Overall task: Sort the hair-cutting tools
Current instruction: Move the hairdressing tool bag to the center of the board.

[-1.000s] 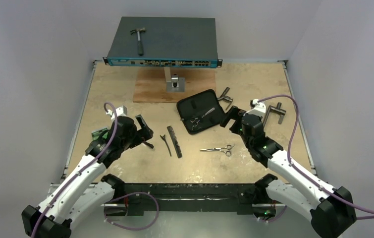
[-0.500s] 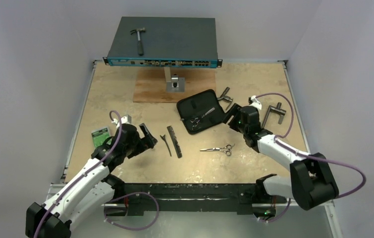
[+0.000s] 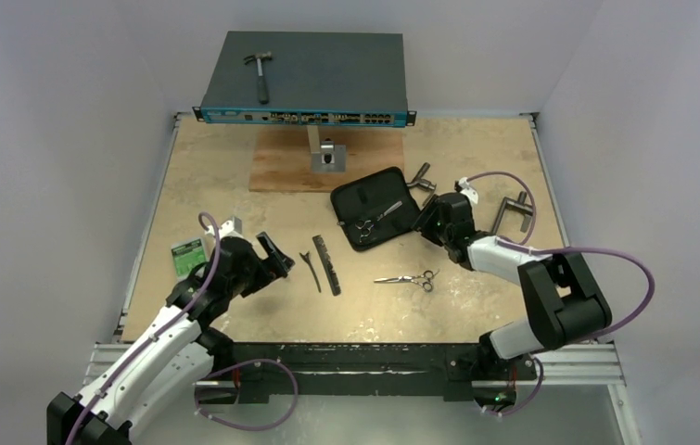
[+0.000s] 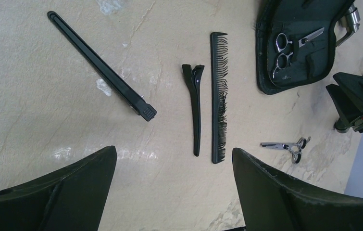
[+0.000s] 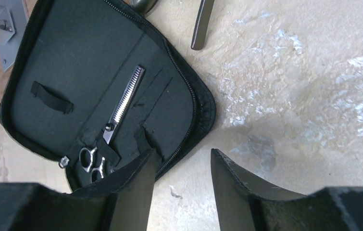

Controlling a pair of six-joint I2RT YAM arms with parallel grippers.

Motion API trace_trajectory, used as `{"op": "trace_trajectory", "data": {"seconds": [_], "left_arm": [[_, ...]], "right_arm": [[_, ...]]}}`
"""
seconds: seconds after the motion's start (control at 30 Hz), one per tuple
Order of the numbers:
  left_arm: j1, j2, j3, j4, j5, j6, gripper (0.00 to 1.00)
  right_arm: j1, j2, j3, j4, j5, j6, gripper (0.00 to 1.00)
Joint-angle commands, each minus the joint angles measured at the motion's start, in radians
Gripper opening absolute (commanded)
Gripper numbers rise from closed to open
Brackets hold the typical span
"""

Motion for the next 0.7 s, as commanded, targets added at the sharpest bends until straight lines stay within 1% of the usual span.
{"op": "trace_trajectory", "data": {"seconds": [0.0,0.13,0.4,0.67], "left_arm": [[-0.003,-0.011,-0.011,0.024,0.004,-0.027,0.90],[-0.004,-0.010,-0.010,0.013,0.003,-0.035,0.89],[-0.004,-0.022,-0.015,0.000,0.015,-0.052,0.87],[-0.004,-0.023,-0.015,-0.008,0.018,-0.055,0.87]], "right_arm": [[-0.002,0.039,0.070,0.016,0.014,0.029,0.43],[-0.001,0.084,0.106,0.003,0.019,0.033,0.42],[-0.001,0.164,0.154,-0.028,0.024,0.015,0.35],[-0.002,0.154,0.148,-0.061,0.035,-0.005,0.31]]}}
